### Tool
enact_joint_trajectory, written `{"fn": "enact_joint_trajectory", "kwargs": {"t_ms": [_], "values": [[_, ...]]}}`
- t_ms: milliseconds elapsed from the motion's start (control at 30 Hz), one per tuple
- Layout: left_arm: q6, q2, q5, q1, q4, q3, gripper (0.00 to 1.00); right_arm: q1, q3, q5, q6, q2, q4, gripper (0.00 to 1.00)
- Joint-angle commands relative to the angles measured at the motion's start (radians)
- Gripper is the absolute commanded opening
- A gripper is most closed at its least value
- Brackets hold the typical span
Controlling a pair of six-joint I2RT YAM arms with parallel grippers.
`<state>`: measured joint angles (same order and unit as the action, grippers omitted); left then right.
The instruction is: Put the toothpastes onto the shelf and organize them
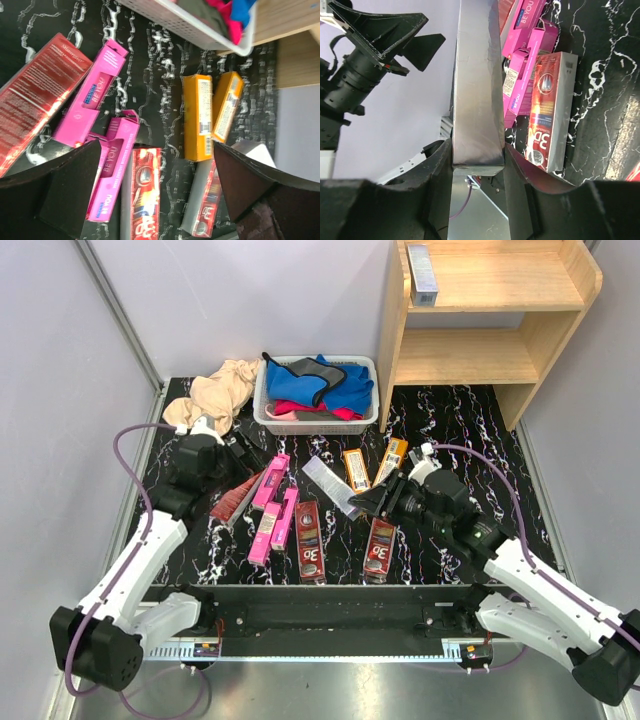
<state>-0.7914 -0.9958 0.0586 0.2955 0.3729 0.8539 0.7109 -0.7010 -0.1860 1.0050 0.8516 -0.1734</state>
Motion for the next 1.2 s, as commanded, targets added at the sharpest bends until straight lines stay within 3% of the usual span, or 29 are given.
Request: {"fn": "enact_joint_trajectory", "kwargs": {"t_ms": [0, 67, 500, 767, 1167], "values": [[0.096, -0.053, -0.164, 0.073, 0.092, 0.114, 0.99, 0.007, -0.077, 0.052, -0.049, -0.026, 0.009, 0.2], [0.101, -0.088, -0.181, 0.118, 0.093, 0.135, 0.99, 0.006, -0.141, 0.043, -0.078, 0.006, -0.015, 0.19], [0.126, -0.133, -0.174, 0.157, 0.093, 0.157, 0.99, -0.033, -0.532, 0.034, -0.252, 0.216, -0.08, 0.19], [0.135, -0.141, -0.152, 0.157, 0.092, 0.16, 0.99, -0.207, -0.88, -0.11, -0.292, 0.414, -0.112, 0.2], [0.144, -0.15, -0.132, 0.16, 0.093, 0.162, 0.99, -0.415, -1.299, -0.136, -0.31, 0.607, -0.17, 0.2]]}}
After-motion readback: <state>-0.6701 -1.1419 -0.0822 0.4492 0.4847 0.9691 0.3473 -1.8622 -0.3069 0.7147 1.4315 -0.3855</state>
